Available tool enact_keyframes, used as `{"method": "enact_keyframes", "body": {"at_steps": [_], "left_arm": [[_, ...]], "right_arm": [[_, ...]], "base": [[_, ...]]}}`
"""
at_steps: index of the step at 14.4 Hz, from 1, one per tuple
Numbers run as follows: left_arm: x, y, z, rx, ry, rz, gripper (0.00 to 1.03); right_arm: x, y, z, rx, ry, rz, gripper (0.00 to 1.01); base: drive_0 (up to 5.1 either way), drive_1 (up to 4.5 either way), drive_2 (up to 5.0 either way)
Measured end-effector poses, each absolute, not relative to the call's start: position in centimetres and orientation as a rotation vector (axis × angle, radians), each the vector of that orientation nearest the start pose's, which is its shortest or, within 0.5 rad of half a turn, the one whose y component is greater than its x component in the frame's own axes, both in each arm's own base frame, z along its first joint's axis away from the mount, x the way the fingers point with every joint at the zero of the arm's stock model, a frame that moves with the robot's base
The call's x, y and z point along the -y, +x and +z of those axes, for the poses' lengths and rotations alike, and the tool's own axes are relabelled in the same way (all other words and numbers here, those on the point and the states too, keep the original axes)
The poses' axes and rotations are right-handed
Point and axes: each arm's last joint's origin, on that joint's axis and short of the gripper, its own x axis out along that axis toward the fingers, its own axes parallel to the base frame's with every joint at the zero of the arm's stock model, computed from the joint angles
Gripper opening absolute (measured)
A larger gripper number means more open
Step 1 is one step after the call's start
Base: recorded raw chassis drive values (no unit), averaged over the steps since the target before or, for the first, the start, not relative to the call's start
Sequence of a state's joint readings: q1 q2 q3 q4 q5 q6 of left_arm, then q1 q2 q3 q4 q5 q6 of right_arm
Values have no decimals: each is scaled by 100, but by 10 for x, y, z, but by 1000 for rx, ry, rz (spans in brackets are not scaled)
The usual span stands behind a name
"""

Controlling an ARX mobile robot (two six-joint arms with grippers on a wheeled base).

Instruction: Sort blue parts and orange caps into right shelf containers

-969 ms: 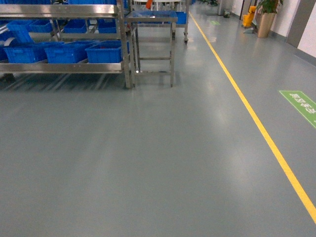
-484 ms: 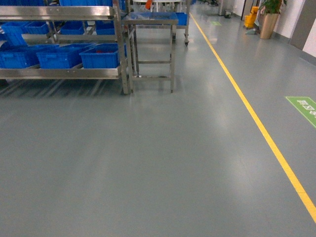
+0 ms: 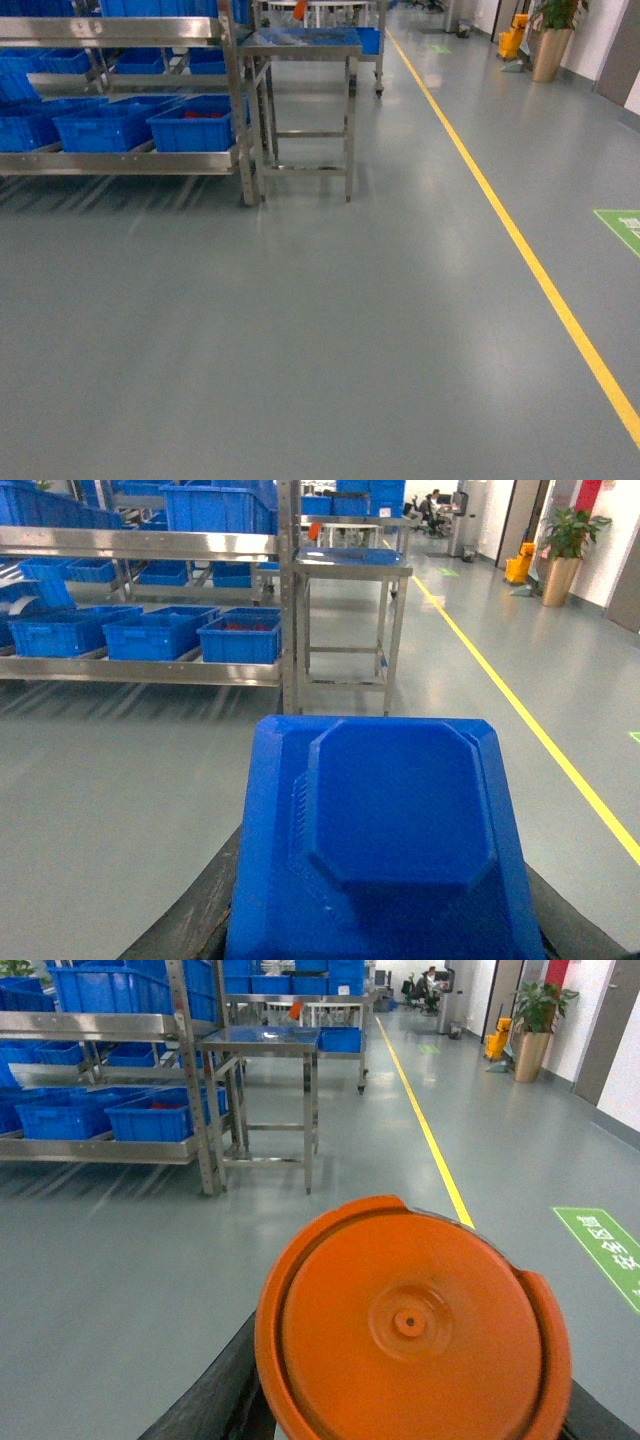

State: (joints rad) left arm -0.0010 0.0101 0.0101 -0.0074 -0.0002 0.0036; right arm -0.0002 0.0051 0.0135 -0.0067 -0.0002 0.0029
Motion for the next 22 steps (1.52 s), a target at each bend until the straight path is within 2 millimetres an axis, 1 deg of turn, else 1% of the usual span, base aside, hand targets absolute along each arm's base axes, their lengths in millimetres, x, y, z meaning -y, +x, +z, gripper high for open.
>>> {"method": "enact_keyframes", "body": {"at_steps": [22], "left_arm": [[0,98,165,-7,3,0,43]], "right_arm": [[0,97,167,2,3,0,45]], "base": [[0,430,-431]]}}
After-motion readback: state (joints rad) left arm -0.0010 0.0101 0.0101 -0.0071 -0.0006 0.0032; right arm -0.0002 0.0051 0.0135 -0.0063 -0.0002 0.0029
